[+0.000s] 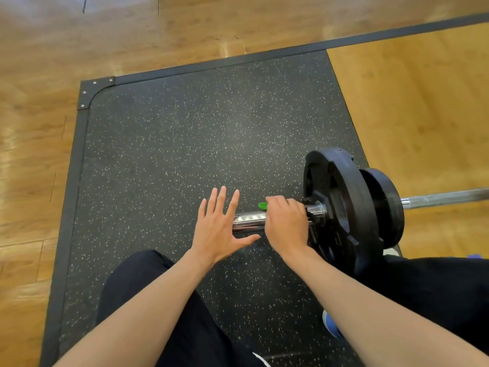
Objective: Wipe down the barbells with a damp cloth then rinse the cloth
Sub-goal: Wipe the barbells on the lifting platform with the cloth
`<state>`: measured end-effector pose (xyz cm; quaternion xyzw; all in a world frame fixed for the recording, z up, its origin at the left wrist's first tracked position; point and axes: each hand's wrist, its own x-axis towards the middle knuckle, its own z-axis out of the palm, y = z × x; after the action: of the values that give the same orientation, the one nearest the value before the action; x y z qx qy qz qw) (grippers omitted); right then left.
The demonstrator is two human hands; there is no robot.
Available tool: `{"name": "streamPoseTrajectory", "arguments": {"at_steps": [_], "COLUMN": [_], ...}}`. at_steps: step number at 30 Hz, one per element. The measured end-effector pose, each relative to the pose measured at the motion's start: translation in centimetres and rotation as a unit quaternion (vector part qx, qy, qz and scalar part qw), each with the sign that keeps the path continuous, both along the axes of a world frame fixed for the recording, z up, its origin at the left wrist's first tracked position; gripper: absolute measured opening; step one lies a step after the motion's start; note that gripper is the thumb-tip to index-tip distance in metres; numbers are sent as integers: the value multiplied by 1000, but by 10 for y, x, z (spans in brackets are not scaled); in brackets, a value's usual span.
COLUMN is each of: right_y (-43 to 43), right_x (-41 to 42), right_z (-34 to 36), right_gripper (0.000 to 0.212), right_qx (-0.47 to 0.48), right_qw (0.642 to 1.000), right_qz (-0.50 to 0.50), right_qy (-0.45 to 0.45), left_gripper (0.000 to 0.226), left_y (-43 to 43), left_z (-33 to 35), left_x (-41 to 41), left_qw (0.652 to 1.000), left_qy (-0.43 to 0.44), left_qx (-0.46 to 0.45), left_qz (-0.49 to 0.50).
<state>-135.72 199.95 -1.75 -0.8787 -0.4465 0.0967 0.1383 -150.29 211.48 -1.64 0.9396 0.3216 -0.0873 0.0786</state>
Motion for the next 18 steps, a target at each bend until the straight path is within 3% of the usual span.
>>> {"name": "streamPoseTrajectory", "arguments": {"at_steps": [4, 12, 18], "right_y": [-38, -16, -28], "right_x": [1, 17, 5], "right_z": [-12, -12, -18], "right_gripper": [57, 33, 54], "right_qx": [48, 34, 47], "right_qw": [995, 996, 992], "right_qz": [75, -72, 106], "right_qy": [-50, -33, -58], "left_gripper": [118, 118, 119], "left_y": [0, -1, -2], "left_z": [0, 0, 0], "left_x": [0, 3, 2], "left_qw": [1000, 999, 999], "left_qy": [-1, -1, 5], "left_qx": [3, 31, 42], "left_qz": [2, 8, 9]}}
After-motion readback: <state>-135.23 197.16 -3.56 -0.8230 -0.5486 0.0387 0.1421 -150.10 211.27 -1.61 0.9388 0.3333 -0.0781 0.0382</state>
